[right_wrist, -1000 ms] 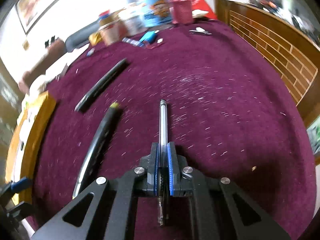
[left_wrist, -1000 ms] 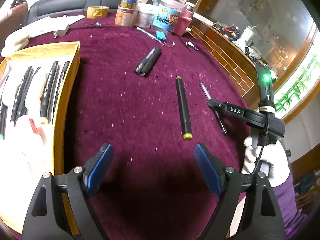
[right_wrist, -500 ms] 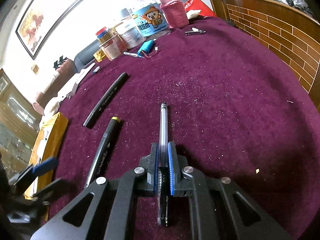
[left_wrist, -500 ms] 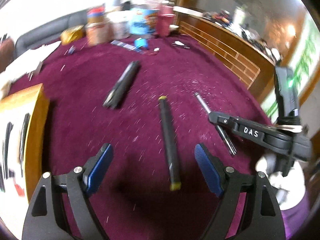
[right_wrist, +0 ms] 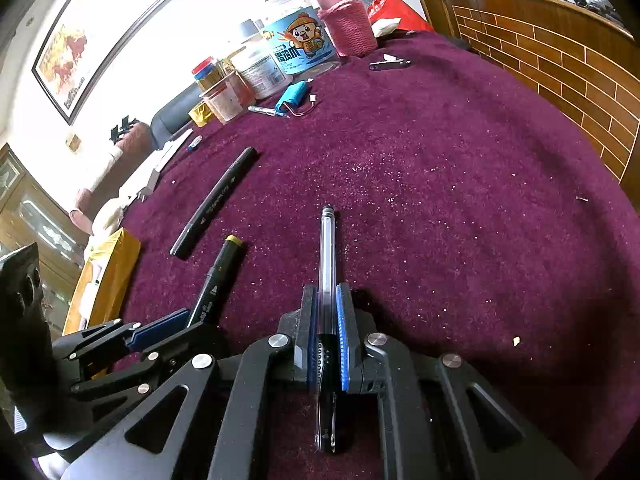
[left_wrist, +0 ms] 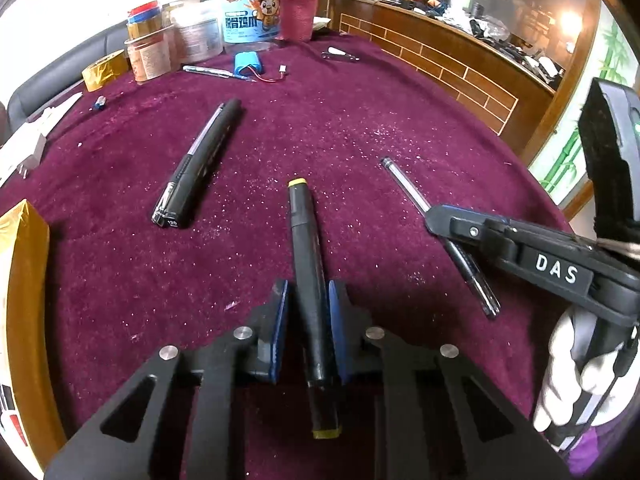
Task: Organize rigid objects
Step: 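Pass the yellow-ringed marker to the left gripper while right keeps the clear pen, then carry the marker and clear pen over the white tray with both grippers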
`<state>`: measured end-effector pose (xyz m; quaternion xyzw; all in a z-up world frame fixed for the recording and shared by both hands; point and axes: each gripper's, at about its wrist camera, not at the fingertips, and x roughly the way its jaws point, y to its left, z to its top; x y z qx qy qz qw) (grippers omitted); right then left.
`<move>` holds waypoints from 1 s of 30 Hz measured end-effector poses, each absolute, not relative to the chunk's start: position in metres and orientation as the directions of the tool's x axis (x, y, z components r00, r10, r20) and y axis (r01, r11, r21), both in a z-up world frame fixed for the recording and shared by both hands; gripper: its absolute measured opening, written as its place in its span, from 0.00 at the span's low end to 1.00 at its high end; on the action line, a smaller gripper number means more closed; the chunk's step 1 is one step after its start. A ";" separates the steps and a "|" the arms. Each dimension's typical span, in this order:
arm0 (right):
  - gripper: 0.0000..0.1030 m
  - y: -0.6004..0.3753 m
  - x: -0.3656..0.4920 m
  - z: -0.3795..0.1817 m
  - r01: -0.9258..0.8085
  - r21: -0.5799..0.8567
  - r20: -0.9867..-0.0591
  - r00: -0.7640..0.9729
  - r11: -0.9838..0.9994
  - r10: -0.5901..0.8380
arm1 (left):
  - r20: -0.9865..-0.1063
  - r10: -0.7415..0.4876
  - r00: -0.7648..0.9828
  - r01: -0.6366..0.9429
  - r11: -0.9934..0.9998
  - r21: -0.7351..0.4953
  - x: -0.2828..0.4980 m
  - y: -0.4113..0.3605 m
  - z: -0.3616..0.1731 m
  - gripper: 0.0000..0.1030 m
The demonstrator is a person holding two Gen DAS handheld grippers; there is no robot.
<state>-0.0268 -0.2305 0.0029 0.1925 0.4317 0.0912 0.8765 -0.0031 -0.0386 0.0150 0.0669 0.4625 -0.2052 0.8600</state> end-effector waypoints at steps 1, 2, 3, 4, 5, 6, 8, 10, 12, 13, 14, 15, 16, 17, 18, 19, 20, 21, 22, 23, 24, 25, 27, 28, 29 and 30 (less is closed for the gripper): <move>0.08 -0.231 -0.027 0.003 0.006 0.416 -0.722 0.610 0.909 0.326 | -0.823 -0.284 0.491 0.414 0.908 -0.067 -0.003 -0.041 0.015 0.29; 0.08 -0.231 -0.027 0.003 0.006 0.416 -0.722 0.611 0.909 0.326 | -0.823 -0.282 0.494 0.422 0.905 -0.057 -0.003 -0.044 0.015 0.34; 0.08 -0.231 -0.027 0.003 0.006 0.415 -0.722 0.610 0.910 0.325 | -0.821 -0.283 0.497 0.433 0.900 -0.048 -0.004 -0.048 0.016 0.43; 0.08 -0.231 -0.027 0.003 0.006 0.413 -0.723 0.610 0.911 0.324 | -0.817 -0.279 0.505 0.449 0.893 -0.028 -0.007 -0.054 0.015 0.44; 0.08 -0.231 -0.027 0.003 0.006 0.412 -0.723 0.610 0.911 0.323 | -0.808 -0.266 0.527 0.458 0.889 0.006 -0.010 -0.058 0.015 0.44; 0.08 -0.231 -0.027 0.003 0.006 0.412 -0.723 0.610 0.911 0.323 | -0.802 -0.269 0.534 0.465 0.885 0.013 -0.011 -0.061 0.015 0.37; 0.08 -0.230 -0.027 0.003 0.006 0.411 -0.724 0.610 0.911 0.323 | -0.798 -0.302 0.522 0.471 0.882 -0.025 -0.009 -0.059 0.016 0.17; 0.08 -0.230 -0.027 0.003 0.006 0.407 -0.725 0.610 0.914 0.319 | -0.798 -0.319 0.512 0.475 0.879 -0.046 -0.009 -0.056 0.018 0.11; 0.08 -0.229 -0.027 0.002 0.007 0.403 -0.727 0.610 0.915 0.316 | -0.797 -0.347 0.495 0.472 0.877 -0.089 -0.010 -0.050 0.020 0.11; 0.08 -0.229 -0.027 0.002 0.007 0.401 -0.728 0.610 0.916 0.314 | -0.794 -0.355 0.494 0.469 0.878 -0.100 -0.012 -0.048 0.021 0.11; 0.08 -0.229 -0.027 0.002 0.007 0.399 -0.728 0.610 0.917 0.313 | -0.788 -0.369 0.493 0.465 0.877 -0.121 -0.014 -0.044 0.022 0.11; 0.08 -0.228 -0.027 0.002 0.007 0.397 -0.729 0.610 0.918 0.311 | -0.782 -0.388 0.488 0.460 0.876 -0.147 -0.017 -0.039 0.024 0.11; 0.08 -0.228 -0.027 0.003 0.007 0.395 -0.730 0.609 0.918 0.310 | -0.776 -0.402 0.486 0.456 0.874 -0.167 -0.019 -0.036 0.025 0.11; 0.08 -0.228 -0.027 0.003 0.007 0.392 -0.731 0.609 0.920 0.307 | -0.767 -0.417 0.487 0.451 0.872 -0.188 -0.021 -0.032 0.029 0.11; 0.08 -0.227 -0.026 0.003 0.007 0.387 -0.733 0.609 0.922 0.303 | -0.756 -0.431 0.492 0.448 0.870 -0.205 -0.025 -0.027 0.033 0.11; 0.08 -0.226 -0.026 0.003 0.007 0.381 -0.736 0.608 0.925 0.298 | -0.747 -0.442 0.497 0.446 0.868 -0.217 -0.027 -0.024 0.036 0.11; 0.08 -0.224 -0.026 0.004 0.006 0.365 -0.741 0.608 0.931 0.287 | -0.734 -0.455 0.503 0.444 0.865 -0.232 -0.030 -0.019 0.041 0.11; 0.08 -0.220 -0.026 0.005 0.001 0.338 -0.749 0.605 0.941 0.268 | -0.722 -0.469 0.508 0.443 0.862 -0.248 -0.033 -0.015 0.046 0.11; 0.08 -0.216 -0.026 0.007 -0.004 0.308 -0.757 0.604 0.951 0.248 | -0.713 -0.479 0.512 0.442 0.859 -0.260 -0.036 -0.011 0.050 0.11; 0.08 -0.212 -0.026 0.008 -0.008 0.281 -0.764 0.603 0.960 0.229 | -0.702 -0.489 0.518 0.440 0.856 -0.271 -0.040 -0.007 0.054 0.11; 0.08 -0.210 -0.026 0.009 -0.011 0.270 -0.768 0.601 0.963 0.222 | -0.691 -0.497 0.525 0.439 0.854 -0.281 -0.043 -0.002 0.058 0.11; 0.08 -0.209 -0.027 0.010 -0.013 0.274 -0.768 0.599 0.962 0.227 | -0.680 -0.505 0.532 0.438 0.851 -0.290 -0.046 0.003 0.062 0.12; 0.08 -0.210 -0.029 0.010 -0.014 0.305 -0.762 0.596 0.952 0.253 | -0.658 -0.520 0.544 0.433 0.846 -0.311 -0.052 0.015 0.069 0.12; 0.08 -0.210 -0.031 0.011 -0.018 0.328 -0.756 0.595 0.944 0.274 | -0.651 -0.525 0.549 0.428 0.845 -0.321 -0.055 0.020 0.070 0.12; 0.08 -0.210 -0.033 0.012 -0.025 0.356 -0.747 0.593 0.934 0.301 | -0.641 -0.532 0.553 0.420 0.843 -0.337 -0.057 0.027 0.072 0.12; 0.08 -0.209 -0.035 0.013 -0.030 0.374 -0.739 0.594 0.927 0.318 | -0.633 -0.539 0.555 0.409 0.840 -0.357 -0.059 0.035 0.074 0.12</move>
